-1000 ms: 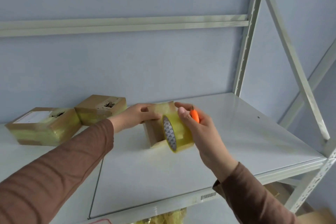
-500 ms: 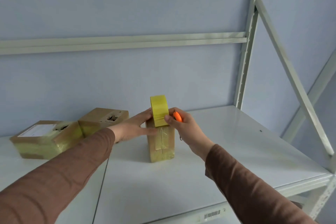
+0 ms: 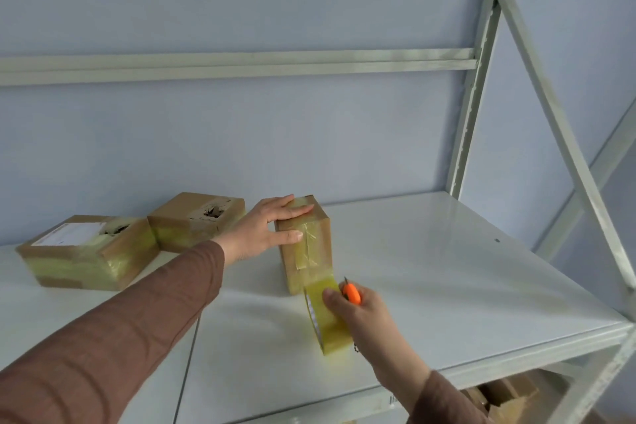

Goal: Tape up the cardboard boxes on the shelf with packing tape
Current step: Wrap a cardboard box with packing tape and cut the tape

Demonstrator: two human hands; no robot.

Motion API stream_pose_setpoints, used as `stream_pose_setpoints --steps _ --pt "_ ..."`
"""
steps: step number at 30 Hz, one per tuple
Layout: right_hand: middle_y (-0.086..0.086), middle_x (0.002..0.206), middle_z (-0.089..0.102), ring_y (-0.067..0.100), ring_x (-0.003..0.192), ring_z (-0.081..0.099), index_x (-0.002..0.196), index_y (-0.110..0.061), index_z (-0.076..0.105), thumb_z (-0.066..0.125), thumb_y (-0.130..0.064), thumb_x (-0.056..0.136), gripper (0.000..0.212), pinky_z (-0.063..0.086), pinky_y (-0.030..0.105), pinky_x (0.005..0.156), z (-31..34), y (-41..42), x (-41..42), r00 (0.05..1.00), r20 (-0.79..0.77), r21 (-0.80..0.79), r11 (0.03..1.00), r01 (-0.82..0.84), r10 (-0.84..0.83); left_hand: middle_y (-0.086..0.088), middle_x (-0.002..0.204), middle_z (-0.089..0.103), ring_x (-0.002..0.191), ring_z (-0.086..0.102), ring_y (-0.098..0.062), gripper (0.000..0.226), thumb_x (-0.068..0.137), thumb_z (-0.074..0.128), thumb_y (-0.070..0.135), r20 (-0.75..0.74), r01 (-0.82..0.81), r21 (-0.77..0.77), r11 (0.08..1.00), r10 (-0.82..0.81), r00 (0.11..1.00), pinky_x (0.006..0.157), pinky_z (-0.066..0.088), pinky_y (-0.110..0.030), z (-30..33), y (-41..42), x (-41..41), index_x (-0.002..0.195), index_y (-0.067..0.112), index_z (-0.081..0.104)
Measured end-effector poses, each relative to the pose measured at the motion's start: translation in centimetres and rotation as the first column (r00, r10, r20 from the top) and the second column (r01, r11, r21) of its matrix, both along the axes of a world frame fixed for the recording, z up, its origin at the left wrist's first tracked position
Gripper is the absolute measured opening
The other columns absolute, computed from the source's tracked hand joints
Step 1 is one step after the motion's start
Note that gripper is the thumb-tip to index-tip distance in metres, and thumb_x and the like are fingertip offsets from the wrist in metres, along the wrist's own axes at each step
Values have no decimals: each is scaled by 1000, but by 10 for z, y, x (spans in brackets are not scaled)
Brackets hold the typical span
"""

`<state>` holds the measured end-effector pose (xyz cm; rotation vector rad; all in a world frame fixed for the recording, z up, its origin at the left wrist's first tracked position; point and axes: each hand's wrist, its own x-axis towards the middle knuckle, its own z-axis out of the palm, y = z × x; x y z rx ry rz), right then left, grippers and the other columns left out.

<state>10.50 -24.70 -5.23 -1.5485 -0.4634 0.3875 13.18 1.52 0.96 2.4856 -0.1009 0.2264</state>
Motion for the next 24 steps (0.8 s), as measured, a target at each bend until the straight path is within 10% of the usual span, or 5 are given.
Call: stream_pose_setpoints --steps 4,11,19,24 --pt "5 74 51 18 67 46 79 -18 58 73 -32 91 24 35 32 65 1 -9 8 994 -103 -78 997 23 -31 11 159 37 148 26 -6 54 88 78 39 5 -23 -86 996 23 1000 125 21 -37 8 -6 3 137 51 58" --pt "-1 80 53 15 73 50 87 -18 52 73 -67 70 56 38 34 70 39 -10 14 999 -15 63 997 51 -50 6 111 76 113 67 -15 32 87 69 58 -165 -158 -372 915 102 981 100 56 -38 11 -12 9 108 36 77" --pt "-3 78 57 8 70 51 99 -27 66 65 -52 90 27 40 14 63 31 -2 12 975 222 244 969 -33 -23 20 147 52 146 33 -2 41 108 46 21 310 -155 265 952 68 948 117 5 -6 -7 -1 10 147 33 54" --pt "-2 76 46 12 73 40 79 -23 60 63 -55 91 34 36 23 67 27 2 23 974 211 290 957 17 -81 5 169 -23 151 -29 -4 70 105 34 55 53 80 697 712 -162 985 125 -17 -32 -12 11 4 162 41 -4"
